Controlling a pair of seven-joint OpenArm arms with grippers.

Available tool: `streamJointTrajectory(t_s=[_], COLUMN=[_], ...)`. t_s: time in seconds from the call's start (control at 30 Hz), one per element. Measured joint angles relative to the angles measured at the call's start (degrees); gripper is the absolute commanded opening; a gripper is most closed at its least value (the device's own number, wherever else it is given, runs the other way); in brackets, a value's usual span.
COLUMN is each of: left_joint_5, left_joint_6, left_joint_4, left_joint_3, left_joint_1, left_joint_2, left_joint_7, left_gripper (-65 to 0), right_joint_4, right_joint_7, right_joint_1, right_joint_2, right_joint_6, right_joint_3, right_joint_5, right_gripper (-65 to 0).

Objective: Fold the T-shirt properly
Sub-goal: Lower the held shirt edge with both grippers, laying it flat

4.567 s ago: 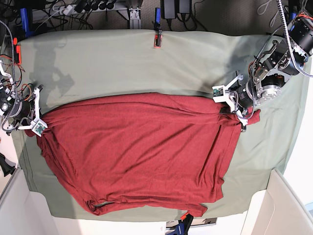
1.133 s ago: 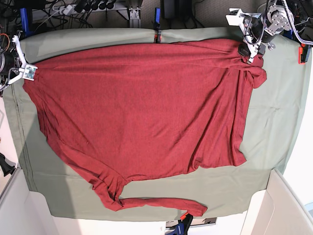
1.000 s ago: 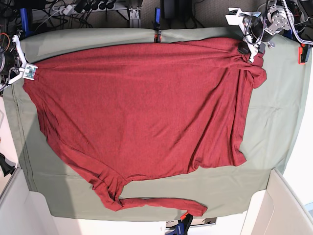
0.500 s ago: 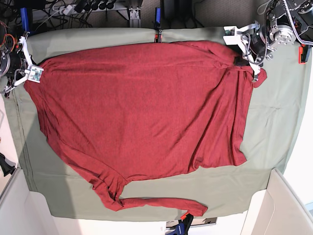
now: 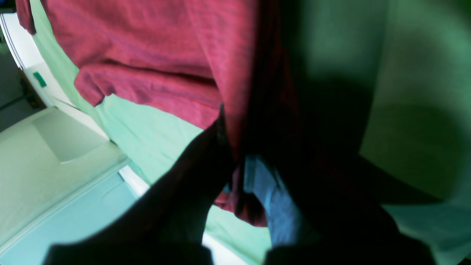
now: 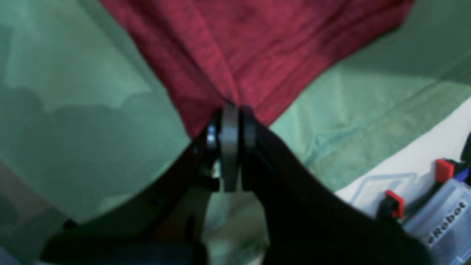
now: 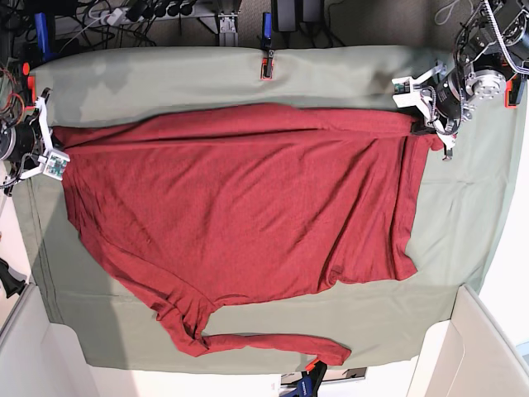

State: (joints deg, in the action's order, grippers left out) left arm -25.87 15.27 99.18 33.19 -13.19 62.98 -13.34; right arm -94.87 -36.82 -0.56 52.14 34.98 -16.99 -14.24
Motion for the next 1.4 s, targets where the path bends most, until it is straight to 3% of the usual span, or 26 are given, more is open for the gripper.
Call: streamJointTrajectory(t_s=[0.3, 0.4, 0.47, 0.53, 0.67, 0.7, 0.83, 0.9, 1.07, 1.2, 1.4], left_joint_5=[0.0, 1.51, 1.57, 1.9, 3.98, 4.74, 6.58, 8.44, 8.57, 7.69, 12.57], left_joint_6=[-0.13, -4.07, -5.46, -5.84, -6.05, -6.03, -4.31, -4.39, -7.78, -11.3, -10.45], left_joint_4=[-0.33, -0.87, -1.22, -1.33, -1.33, -1.33, -1.38, -1.38, -1.14, 4.09, 11.26], left_joint_3=[0.0, 0.0, 0.0, 0.0, 0.07, 0.07, 0.07, 0.07, 0.07, 0.07, 0.07], left_joint_1=[0.33, 0.33, 0.39, 0.7, 2.6, 2.91, 2.89, 2.93, 2.97, 2.91, 2.73], left_joint_2=[0.0, 0.0, 0.02, -0.13, -0.15, -0.2, -0.96, -1.11, -1.9, 0.07, 4.59], left_joint_7=[0.13, 0.15, 0.11, 0.09, 0.04, 0.07, -0.13, -0.13, -4.94, -10.43, -12.41], left_gripper=[-65.0, -65.0, -65.0, -65.0, -65.0, -61.6, -35.3, -30.0, -29.8, -29.8, -29.8], right_joint_4=[2.6, 3.17, 3.17, 3.17, 3.17, 3.17, 3.17, 3.17, 3.17, 2.49, 1.6], right_joint_7=[0.15, 0.44, 0.72, 1.79, 2.05, 2.05, 2.05, 2.08, 1.9, 1.92, 1.75], right_joint_1=[-0.22, -0.2, -0.22, -0.22, -0.24, -0.22, -0.22, -0.22, -1.97, -4.59, -5.66], right_joint_2=[-2.82, -3.15, -3.08, -3.1, -3.1, -3.1, -3.1, -3.1, -3.1, -3.1, -3.1], right_joint_6=[-0.31, -1.53, -1.62, -1.77, -3.26, -3.26, -3.26, -3.26, -3.3, -3.48, -3.48], right_joint_3=[0.0, 0.0, 0.0, 0.0, 0.0, 0.0, 0.0, 0.0, 0.0, 0.02, 0.02], right_joint_5=[0.81, 2.82, 3.17, 3.37, 3.34, 3.34, 3.34, 3.34, 2.25, 0.22, -0.11], right_gripper=[-65.0, -49.6, -43.0, -39.7, -39.7, -39.7, -39.7, -39.7, -39.7, -39.7, -39.7])
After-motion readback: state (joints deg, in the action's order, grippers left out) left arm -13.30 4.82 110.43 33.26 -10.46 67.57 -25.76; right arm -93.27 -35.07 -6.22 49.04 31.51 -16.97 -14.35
